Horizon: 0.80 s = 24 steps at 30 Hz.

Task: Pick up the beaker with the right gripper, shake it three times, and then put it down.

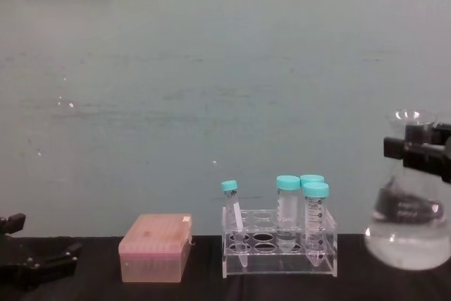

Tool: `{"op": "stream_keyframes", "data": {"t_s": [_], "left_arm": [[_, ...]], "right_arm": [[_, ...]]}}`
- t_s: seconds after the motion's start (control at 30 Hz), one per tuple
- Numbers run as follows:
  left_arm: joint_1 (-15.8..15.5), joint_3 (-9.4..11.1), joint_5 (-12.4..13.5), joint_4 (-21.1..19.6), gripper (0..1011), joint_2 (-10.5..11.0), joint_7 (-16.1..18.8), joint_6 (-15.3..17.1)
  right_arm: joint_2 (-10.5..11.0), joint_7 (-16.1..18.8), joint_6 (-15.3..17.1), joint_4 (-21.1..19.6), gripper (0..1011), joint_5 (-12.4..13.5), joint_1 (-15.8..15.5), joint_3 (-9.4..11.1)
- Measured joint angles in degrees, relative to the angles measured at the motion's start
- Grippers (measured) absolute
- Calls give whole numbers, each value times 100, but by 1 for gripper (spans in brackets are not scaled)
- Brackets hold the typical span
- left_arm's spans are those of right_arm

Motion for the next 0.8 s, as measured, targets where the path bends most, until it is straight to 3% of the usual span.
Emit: {"op": "stream_keyframes", "data": {"t_s": [0.07, 0.17, 0.2, 0.27, 0.57, 0.67, 0.77, 0.8], "left_arm": [[0, 0, 0, 0, 1000, 0, 0, 0], [0, 0, 0, 0, 1000, 0, 0, 0], [0, 0, 0, 0, 1000, 0, 0, 0], [0, 0, 0, 0, 1000, 0, 0, 0], [0, 0, 0, 0, 1000, 0, 0, 0], [0, 0, 0, 0, 1000, 0, 0, 0], [0, 0, 0, 0, 1000, 0, 0, 0], [0, 0, 0, 0, 1000, 0, 0, 0]], "right_arm": [[122, -167, -452, 9, 452, -706, 39, -129], [245, -405, -915, 11, 452, -1536, 78, -253], [303, -549, -1128, 10, 452, -1982, 95, -317], [349, -687, -1314, 7, 452, -2416, 100, -363], [366, -860, -1560, -17, 452, -3125, 62, -397], [341, -839, -1567, -25, 452, -3136, 39, -388], [234, -588, -1424, -26, 452, -2633, -23, -283], [132, -334, -1189, -21, 452, -2082, -70, -191]]}}
